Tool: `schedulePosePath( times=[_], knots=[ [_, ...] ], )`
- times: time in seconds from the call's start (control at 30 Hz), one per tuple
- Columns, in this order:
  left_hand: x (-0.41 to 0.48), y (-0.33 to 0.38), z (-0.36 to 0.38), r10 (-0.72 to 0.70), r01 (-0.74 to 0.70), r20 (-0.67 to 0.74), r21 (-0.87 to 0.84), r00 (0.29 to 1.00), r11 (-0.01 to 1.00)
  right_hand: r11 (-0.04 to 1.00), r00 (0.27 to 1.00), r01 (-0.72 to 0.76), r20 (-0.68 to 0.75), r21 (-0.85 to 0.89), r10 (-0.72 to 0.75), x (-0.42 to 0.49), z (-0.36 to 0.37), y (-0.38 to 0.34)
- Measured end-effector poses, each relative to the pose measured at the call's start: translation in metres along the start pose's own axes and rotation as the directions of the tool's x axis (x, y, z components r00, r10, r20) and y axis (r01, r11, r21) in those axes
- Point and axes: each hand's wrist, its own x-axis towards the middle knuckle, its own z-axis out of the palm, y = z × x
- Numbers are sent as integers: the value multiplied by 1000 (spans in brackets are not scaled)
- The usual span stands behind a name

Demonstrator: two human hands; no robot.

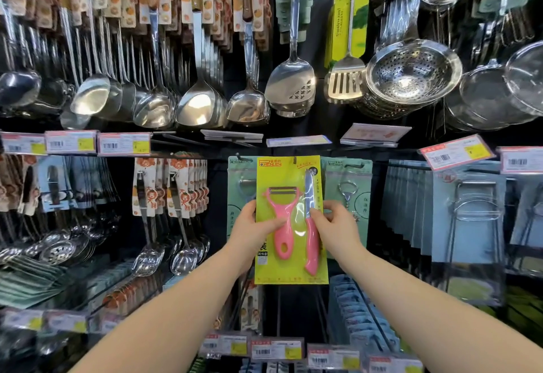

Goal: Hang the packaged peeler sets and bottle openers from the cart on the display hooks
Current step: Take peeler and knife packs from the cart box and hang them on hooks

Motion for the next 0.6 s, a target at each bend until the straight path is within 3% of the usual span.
schedulePosePath(
  times=[0.2, 0.6],
  knots=[
    [12, -1, 4, 11, 3, -89, 156, 996, 988, 995, 999, -41, 14, -87, 42, 18, 6, 7],
    [35, -9, 8, -14, 58, -129, 343, 992, 938, 961, 997, -58, 40, -271, 72, 33, 7, 9]
  ],
)
